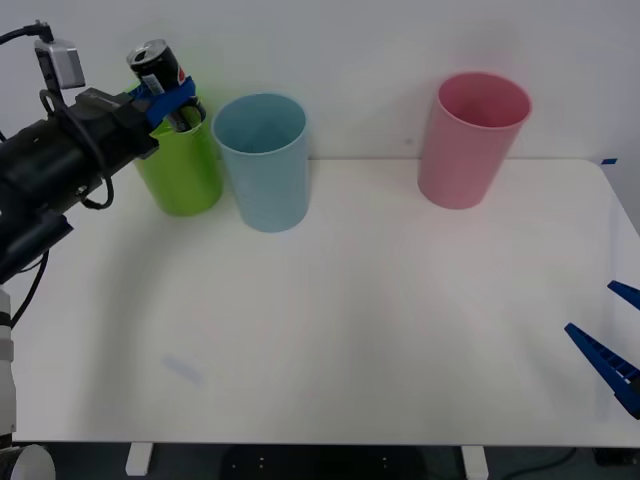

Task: Grasp the object on the table and drop it into the matching bin: aluminum can to the light blue bin, PET bottle to the pink bin.

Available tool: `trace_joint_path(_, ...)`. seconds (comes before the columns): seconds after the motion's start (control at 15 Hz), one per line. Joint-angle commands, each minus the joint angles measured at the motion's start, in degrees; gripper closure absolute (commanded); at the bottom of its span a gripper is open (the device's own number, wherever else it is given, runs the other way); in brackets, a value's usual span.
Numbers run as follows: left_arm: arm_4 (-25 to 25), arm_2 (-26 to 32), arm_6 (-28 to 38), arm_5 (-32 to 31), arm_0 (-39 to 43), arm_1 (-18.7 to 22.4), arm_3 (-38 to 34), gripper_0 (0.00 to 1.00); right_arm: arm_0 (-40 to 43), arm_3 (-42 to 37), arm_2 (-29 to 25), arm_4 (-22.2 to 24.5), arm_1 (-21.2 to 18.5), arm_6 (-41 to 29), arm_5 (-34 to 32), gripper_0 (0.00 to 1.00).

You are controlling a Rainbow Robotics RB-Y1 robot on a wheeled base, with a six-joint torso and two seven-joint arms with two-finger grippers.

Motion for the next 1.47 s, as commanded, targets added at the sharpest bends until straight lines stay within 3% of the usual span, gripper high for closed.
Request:
trace_joint_path(0.07, -5.3, -0.9, 3.4, 0.0, -3.1, -0.2, 1.2, 1.00, 0.0, 0.0, 0.0, 0.0, 0.0, 0.0, 0.0, 0.00)
trace_joint_path(0.4, -11.2, -1.9, 2.9, 0.0, -10.0, -0.2, 9.7, 1.00, 0.0, 0.0, 0.0, 0.0, 0.0, 0.0, 0.0, 0.00)
trace_joint_path(0.87, -15.8, -2.7, 0.5, 1.8, -20.0, -0.2, 23.3, 1.00, 0.0, 0.0, 0.0, 0.0, 0.0, 0.0, 0.0, 0.00)
trace_joint_path(1.13, -16.3, -4.1, -1.4, 4.9, -24.4, -0.5, 30.1, 1.00, 0.0, 0.0, 0.0, 0.0, 0.0, 0.0, 0.0, 0.00)
trace_joint_path(1.47, -16.3, -5.3, -2.1, 7.2, -25.1, -2.3, 31.4, 0.99, 0.0, 0.0, 0.0, 0.0, 0.0, 0.0, 0.0, 0.00)
